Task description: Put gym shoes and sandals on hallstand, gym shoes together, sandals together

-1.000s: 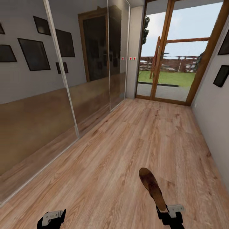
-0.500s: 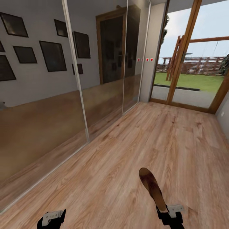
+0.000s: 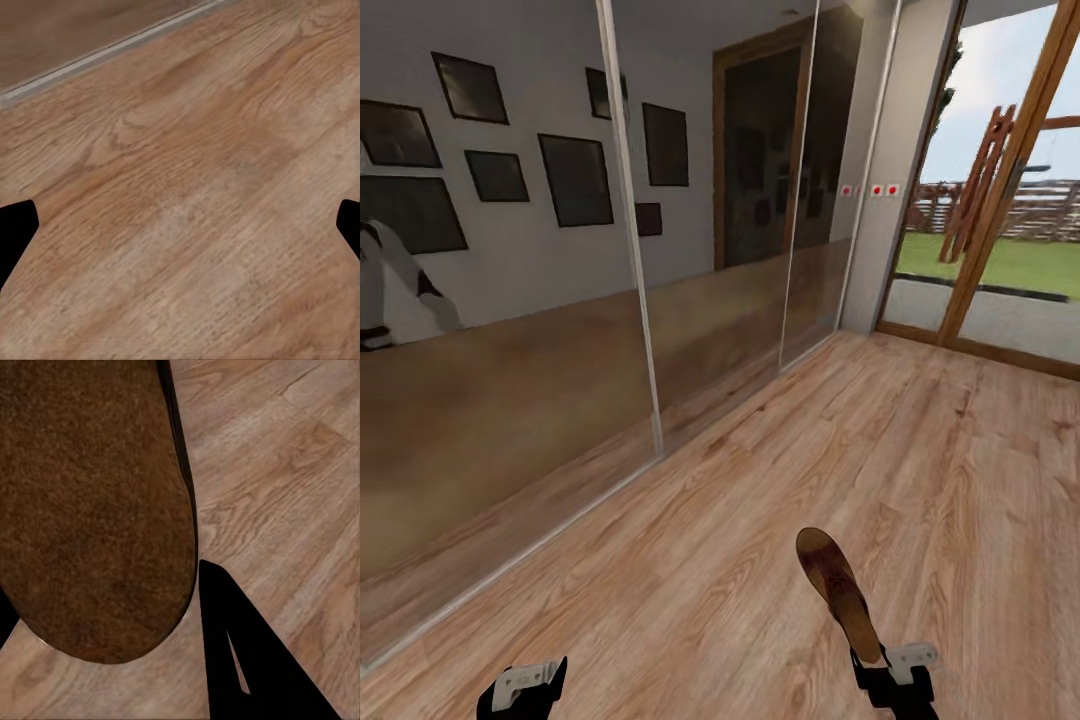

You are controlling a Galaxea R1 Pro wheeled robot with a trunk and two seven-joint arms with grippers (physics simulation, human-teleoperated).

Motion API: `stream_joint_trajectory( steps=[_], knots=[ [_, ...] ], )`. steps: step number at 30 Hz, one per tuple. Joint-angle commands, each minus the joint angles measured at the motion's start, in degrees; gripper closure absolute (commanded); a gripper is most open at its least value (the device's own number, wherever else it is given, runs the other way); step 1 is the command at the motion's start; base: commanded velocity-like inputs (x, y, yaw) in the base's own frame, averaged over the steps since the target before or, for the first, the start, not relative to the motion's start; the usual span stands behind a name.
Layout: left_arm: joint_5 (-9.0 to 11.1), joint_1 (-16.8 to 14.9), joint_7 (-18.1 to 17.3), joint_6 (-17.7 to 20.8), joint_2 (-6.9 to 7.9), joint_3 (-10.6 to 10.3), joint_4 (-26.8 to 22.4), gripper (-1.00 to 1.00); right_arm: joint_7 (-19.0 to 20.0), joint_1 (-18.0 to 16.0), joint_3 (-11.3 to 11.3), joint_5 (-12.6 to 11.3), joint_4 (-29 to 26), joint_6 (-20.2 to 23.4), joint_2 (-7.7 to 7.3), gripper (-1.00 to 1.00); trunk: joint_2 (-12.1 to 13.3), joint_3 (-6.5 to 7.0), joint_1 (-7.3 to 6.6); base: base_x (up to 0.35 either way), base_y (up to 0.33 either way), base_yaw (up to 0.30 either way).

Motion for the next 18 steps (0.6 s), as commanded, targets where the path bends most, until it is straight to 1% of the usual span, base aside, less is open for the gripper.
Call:
stream_joint_trajectory(
  steps=[1, 10, 15, 18],
  knots=[
    [-0.1, -0.1, -0.6, -0.1, -0.05, 0.5, 0.1, -1.0, 0.3, 0.0, -0.5, 0.1, 0.0, -0.2, 0.01, 1.0, 0.0, -0.05, 0.02, 0.278, -0.168, 0.279],
    [-0.1, -0.1, -0.5, -0.1, -0.05, 0.5, 0.0, -1.0, 0.3, 0.0, -0.5, 0.1, 0.0, -0.2, 0.05, 1.0, 0.0, -0.05, 0.02, 0.266, -0.176, 0.279],
    [-0.1, -0.1, -0.5, -0.1, -0.05, 0.6, 0.0, -1.0, 0.3, 0.0, -0.5, 0.2, 0.0, -0.2, 0.03, 1.0, 0.0, -0.05, 0.02, 0.212, -0.178, 0.279],
    [-0.1, -0.1, -0.5, -0.1, -0.05, 0.6, 0.1, -1.0, 0.3, 0.0, -0.5, 0.2, 0.0, -0.2, 0.03, 1.0, 0.0, -0.05, 0.02, 0.152, -0.11, 0.279]
  ],
)
